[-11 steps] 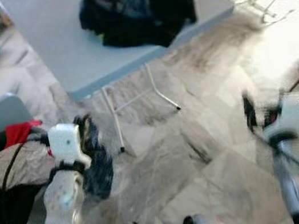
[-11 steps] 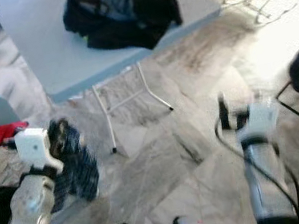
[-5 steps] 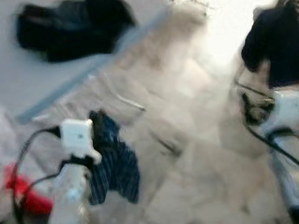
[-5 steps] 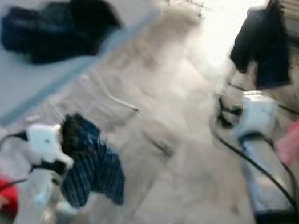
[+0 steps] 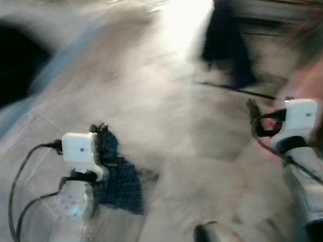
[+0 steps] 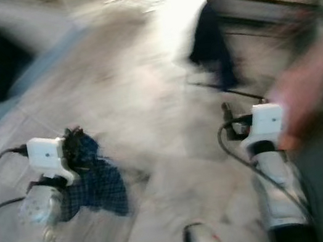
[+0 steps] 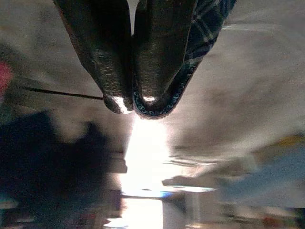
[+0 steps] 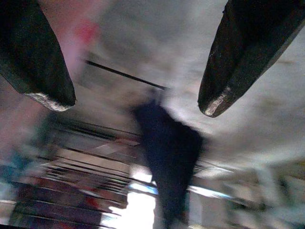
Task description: Hang hanger
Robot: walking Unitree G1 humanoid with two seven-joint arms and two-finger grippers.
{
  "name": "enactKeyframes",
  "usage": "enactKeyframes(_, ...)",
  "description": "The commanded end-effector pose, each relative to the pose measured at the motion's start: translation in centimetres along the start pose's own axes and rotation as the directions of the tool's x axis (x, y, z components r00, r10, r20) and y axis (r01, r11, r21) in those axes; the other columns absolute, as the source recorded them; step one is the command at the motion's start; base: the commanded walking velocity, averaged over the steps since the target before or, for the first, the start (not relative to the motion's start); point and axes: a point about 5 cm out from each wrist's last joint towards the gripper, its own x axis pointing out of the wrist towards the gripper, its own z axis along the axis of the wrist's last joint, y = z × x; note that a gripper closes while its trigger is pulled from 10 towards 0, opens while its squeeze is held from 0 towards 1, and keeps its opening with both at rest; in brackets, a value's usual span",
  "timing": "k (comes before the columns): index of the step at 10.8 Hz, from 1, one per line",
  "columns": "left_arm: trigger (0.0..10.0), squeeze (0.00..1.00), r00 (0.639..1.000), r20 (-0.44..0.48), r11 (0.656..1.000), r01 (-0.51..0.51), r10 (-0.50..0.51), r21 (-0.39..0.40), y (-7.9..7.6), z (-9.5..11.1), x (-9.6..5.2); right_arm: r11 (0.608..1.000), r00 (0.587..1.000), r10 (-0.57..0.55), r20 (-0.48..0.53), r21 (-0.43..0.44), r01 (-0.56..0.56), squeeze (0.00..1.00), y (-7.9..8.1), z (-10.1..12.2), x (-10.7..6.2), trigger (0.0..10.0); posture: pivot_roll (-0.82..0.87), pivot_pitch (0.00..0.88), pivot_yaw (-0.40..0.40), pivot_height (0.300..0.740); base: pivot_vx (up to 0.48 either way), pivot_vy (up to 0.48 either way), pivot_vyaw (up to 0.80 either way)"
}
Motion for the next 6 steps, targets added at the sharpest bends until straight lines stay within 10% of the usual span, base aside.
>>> enactKeyframes(1, 10.0, 0.0, 1.0, 0.003, 1.0, -0.01, 0.01, 0.02, 0.8, 0.2, -0.2, 1.0, 1.0, 0.01, 0.004, 0.009, -0.01, 0.0, 0.4, 0.1, 0.0, 10.0, -0.04, 0.163, -0.047, 0.74, 0.326, 0.352, -0.66)
enactKeyframes(6, 10.0, 0.0, 0.998, -0.058, 1.0, 0.021, -0.021, 0.016, 0.4, -1.6, -0.5, 1.0, 1.0, -0.001, -0.012, 0.012, 0.001, 0.0, 0.3, -0.6, -0.4, 10.0, -0.04, 0.144, -0.041, 0.74, 0.308, 0.367, -0.66)
